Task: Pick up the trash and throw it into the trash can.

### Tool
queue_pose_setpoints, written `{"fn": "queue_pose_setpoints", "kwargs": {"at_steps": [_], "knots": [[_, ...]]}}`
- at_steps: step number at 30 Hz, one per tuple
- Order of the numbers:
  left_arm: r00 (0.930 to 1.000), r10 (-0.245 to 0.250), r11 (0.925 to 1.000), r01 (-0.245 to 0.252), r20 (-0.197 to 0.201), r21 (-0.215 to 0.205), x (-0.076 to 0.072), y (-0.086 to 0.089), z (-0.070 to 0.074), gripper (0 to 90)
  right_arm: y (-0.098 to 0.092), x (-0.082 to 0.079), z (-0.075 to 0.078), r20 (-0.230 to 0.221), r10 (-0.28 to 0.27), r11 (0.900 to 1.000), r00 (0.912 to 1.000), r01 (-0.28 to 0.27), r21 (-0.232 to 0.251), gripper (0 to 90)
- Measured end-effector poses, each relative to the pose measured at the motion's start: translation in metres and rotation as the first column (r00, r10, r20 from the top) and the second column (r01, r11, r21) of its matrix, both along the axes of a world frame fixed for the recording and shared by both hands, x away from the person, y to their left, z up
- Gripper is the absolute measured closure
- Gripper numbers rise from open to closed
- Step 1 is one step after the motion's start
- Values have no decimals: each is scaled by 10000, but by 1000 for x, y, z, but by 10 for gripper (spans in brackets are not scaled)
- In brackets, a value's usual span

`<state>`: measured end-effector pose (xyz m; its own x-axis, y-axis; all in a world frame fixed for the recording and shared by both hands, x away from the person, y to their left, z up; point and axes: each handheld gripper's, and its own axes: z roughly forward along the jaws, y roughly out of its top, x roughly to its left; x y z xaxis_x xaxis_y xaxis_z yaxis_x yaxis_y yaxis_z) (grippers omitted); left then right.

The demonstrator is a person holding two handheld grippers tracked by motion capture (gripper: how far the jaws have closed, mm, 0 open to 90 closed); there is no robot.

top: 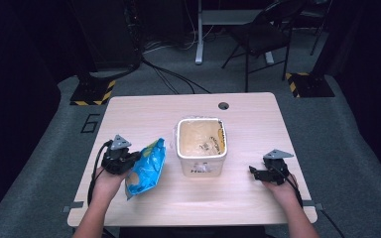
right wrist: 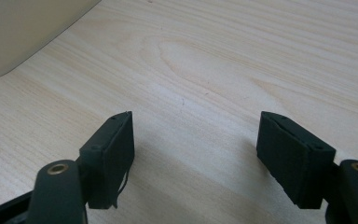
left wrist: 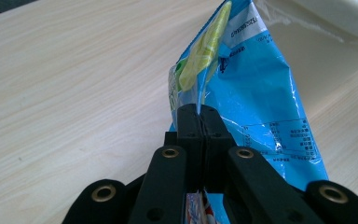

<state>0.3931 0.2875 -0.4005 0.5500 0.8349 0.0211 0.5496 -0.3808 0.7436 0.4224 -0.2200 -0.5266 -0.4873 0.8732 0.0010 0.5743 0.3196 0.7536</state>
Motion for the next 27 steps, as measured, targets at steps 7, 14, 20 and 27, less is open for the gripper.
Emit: {"fn": "queue_pose_setpoints", "kwargs": {"at_steps": [7,14,20,27], "knots": [[9996,120,9995,-113,256,-291,2,7,16,882,0,0,0,5,1,10000,10000,-1,-6,269],[9990,91,9990,-71,446,-433,6,9,31,883,0,0,0,1,1,10000,10000,-1,-1,269],[9979,47,9985,-11,651,-547,11,8,45,884,0,0,0,1,3,10000,10000,-3,-1,269],[9966,-64,9977,119,817,-674,18,3,62,883,0,0,0,1,3,10000,10000,-3,0,269]]}}
